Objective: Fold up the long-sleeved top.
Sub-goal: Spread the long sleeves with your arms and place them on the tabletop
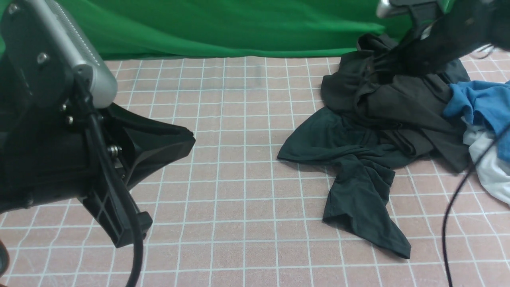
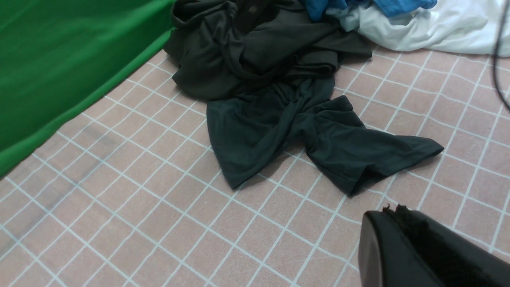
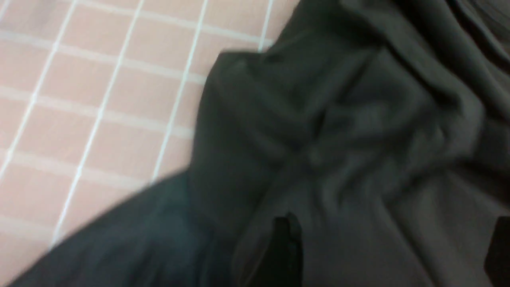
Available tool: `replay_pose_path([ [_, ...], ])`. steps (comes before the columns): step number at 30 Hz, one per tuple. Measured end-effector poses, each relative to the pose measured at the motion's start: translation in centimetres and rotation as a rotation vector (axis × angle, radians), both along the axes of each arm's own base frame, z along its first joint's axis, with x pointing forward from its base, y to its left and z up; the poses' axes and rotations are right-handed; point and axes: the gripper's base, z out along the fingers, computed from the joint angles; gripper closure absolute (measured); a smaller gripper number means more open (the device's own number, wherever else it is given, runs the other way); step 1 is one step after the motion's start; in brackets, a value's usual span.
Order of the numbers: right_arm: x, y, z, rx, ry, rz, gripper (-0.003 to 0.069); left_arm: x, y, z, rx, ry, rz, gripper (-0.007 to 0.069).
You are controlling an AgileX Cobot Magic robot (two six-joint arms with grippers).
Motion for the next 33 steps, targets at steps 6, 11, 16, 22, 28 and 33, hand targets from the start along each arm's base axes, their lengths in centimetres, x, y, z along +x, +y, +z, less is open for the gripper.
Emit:
replay_pose_path([
  [6,3.0,-0.2,-4.6,-0.008,0.043,-0.013,0.0073,0.0,0.1,0.0,0.014,-0.006,0.001,0.0603],
  [11,3.6,-0.3,-6.2,-0.041,0.067,0.018,0.0449,0.1,0.1,-0.1,0.027,-0.010,0.002,0.0603],
  [16,3.0,-0.4,-4.0,-0.075,0.051,0.065,0.0526,0.2,0.5,-0.4,0.088,-0.020,0.020,0.0603],
  [22,-0.2,-0.3,8.2,-0.054,-0.180,0.083,0.0526,-0.5,1.0,0.3,0.062,-0.053,0.057,0.0603],
  [28,-7.8,1.8,24.0,0.074,-0.553,0.185,0.0526,-2.7,2.2,2.6,-0.025,-0.180,0.095,0.0603],
  [33,-14.4,6.7,32.4,0.256,-0.745,0.435,0.0526,-5.1,3.6,3.9,-0.046,-0.273,0.127,0.0603],
])
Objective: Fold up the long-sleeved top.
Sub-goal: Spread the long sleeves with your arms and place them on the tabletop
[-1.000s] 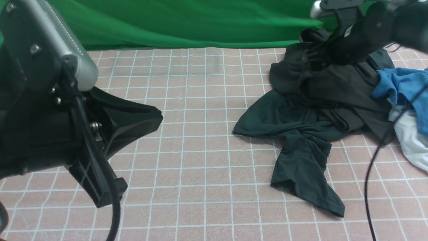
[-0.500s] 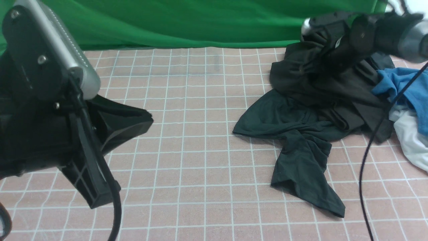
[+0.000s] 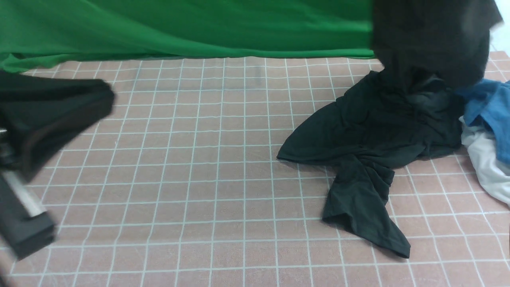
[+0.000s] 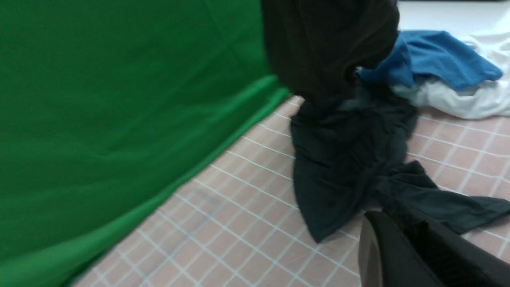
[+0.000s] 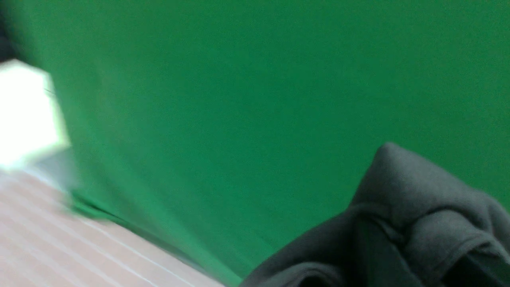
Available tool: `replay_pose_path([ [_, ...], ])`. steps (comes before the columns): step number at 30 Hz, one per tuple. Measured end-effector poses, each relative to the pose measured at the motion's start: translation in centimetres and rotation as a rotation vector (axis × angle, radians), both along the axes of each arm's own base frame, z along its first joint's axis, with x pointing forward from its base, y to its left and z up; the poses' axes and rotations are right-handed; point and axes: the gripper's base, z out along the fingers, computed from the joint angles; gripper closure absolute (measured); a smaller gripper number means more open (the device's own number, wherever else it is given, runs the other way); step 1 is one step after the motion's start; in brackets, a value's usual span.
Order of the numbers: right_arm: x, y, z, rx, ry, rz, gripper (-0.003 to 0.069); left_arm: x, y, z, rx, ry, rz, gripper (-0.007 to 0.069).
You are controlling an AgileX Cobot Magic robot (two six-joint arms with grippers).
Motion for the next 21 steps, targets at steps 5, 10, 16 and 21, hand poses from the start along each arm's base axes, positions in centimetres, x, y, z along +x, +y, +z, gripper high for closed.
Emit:
replay_pose_path([
  [5,-5.2,5.3,3.1,0.030,-0.116,0.247,0.0526,-1.9,1.1,0.2,-0.021,0.002,0.035,0.0603],
  [10,-8.0,8.7,3.7,0.025,-0.196,0.374,0.0526,-3.1,1.5,0.0,-0.018,0.019,0.029,0.0603],
  [16,-8.8,11.7,2.8,0.013,-0.208,0.455,0.0526,-3.6,1.6,-0.6,0.013,0.076,0.014,0.0603],
  [21,-5.2,15.3,-1.8,-0.072,-0.068,0.472,0.0526,-3.7,1.6,-1.0,0.023,0.129,0.009,0.0603],
])
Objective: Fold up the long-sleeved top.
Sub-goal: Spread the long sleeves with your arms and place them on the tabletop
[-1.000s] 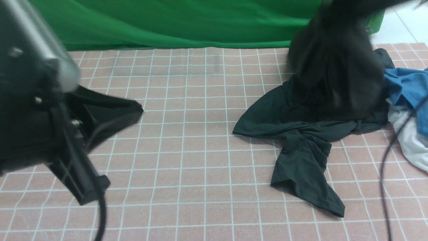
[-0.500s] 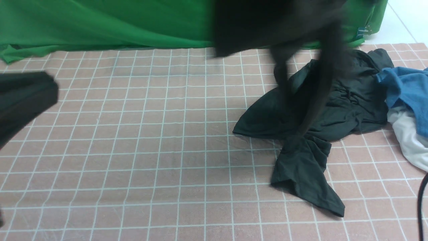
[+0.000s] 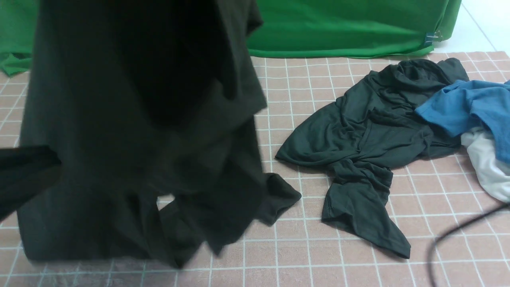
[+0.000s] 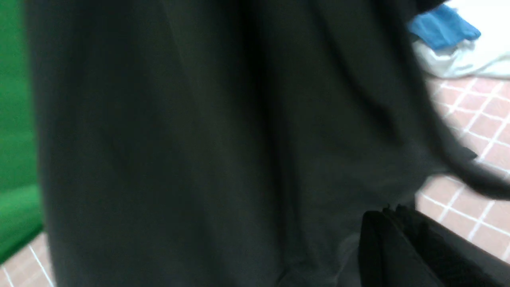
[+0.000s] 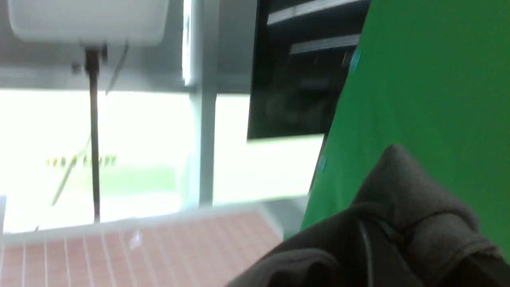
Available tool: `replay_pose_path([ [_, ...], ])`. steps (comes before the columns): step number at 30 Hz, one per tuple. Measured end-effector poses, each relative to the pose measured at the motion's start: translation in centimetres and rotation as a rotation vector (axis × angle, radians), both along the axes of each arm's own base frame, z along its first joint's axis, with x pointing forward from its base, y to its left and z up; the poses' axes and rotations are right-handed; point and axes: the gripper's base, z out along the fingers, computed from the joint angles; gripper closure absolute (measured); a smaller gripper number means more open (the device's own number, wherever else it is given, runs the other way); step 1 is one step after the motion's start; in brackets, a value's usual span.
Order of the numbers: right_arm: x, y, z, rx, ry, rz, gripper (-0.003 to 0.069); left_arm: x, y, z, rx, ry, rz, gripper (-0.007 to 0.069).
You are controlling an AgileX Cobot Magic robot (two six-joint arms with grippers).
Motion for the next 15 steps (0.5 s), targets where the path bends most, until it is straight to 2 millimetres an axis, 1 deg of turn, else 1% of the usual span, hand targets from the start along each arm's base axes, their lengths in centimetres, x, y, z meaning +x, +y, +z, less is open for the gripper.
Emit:
replay_pose_path([
  [1,0.9,0.8,-1.3,-0.033,0.029,-0.007,0.0526,0.0,0.0,-0.1,-0.001,0.011,0.000,0.0603],
  [3,3.1,2.5,-4.8,-0.119,0.116,-0.039,0.0522,-0.1,0.0,-0.2,0.003,0.023,-0.002,0.0603],
  [4,3.5,2.8,-5.6,-0.139,0.133,-0.049,0.0514,-0.1,0.0,-0.2,0.004,0.025,-0.003,0.0603],
  [5,5.1,3.7,-8.5,-0.227,0.198,-0.097,0.0459,-0.2,0.0,-0.3,0.011,0.038,-0.006,0.0603],
  [6,5.8,4.1,-10.0,-0.269,0.227,-0.117,0.0410,-0.2,0.0,-0.4,0.014,0.044,-0.007,0.0603],
  [7,6.5,4.0,-11.4,-0.334,0.266,-0.167,0.0330,-0.2,0.0,-0.4,0.018,0.051,-0.009,0.0603],
  [8,7.0,3.9,-12.5,-0.385,0.300,-0.200,0.0202,-0.3,0.0,-0.5,0.022,0.059,-0.011,0.0603],
  [9,7.1,3.7,-12.8,-0.416,0.304,-0.219,0.0148,-0.3,0.0,-0.6,0.024,0.063,-0.012,0.0603],
  [10,7.2,3.6,-12.9,-0.424,0.307,-0.224,0.0132,-0.3,0.0,-0.5,0.023,0.064,-0.013,0.0603],
  [11,7.1,3.1,-13.1,-0.484,0.315,-0.256,0.0041,-0.3,0.0,-0.6,0.026,0.070,-0.015,0.0603],
  [12,7.1,3.0,-13.1,-0.490,0.316,-0.261,0.0034,-0.3,0.0,-0.6,0.026,0.070,-0.015,0.0603],
  [14,6.6,1.7,-12.3,-0.566,0.307,-0.309,-0.0010,-0.3,0.0,-0.6,0.027,0.074,-0.016,0.0603],
  [15,6.5,1.3,-12.1,-0.586,0.303,-0.322,-0.0007,-0.3,0.0,-0.6,0.027,0.074,-0.016,0.0603],
])
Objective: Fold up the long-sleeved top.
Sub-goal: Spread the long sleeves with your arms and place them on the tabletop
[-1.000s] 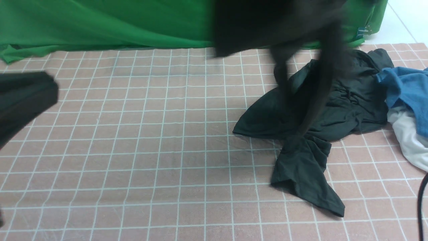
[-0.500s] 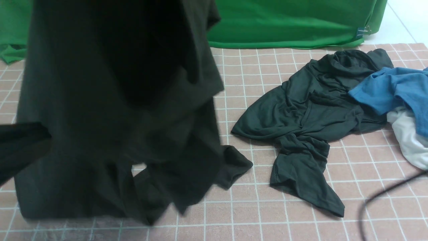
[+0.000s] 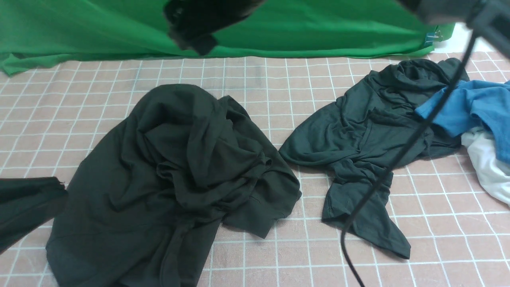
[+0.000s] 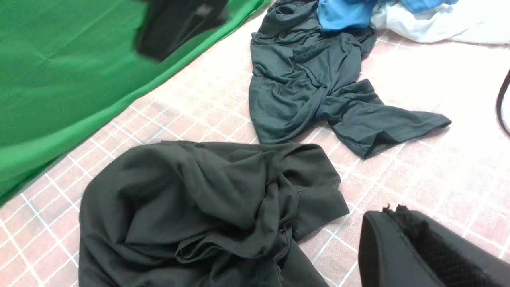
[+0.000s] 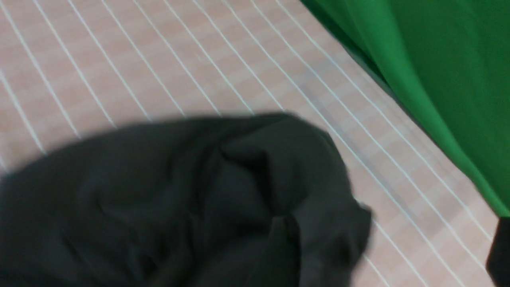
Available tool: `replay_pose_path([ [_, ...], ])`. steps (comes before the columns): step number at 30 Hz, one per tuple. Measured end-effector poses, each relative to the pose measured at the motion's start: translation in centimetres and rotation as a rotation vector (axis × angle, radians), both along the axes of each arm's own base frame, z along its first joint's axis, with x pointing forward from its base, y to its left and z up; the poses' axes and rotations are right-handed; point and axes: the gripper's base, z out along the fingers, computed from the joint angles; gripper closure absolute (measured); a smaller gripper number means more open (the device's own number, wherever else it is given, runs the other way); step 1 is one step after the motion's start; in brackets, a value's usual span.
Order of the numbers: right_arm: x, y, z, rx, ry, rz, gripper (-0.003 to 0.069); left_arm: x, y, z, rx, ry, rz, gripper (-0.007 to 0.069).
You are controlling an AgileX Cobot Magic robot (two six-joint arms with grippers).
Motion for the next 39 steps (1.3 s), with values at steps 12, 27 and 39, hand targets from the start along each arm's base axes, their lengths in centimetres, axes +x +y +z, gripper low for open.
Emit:
replay_pose_path([
  [12,-3.3,-10.3,1.0,-0.127,0.088,-0.289,0.0174,0.0,0.0,0.0,-0.007,0.004,0.004,0.0603],
  [27,-2.0,-18.0,-21.3,0.067,0.466,-0.656,0.0008,0.2,0.0,0.3,-0.027,-0.019,0.014,0.0603],
  [39,1.5,-17.5,-26.7,0.039,0.443,-0.614,0.0204,0.2,0.0,0.4,-0.036,-0.028,0.015,0.0603],
])
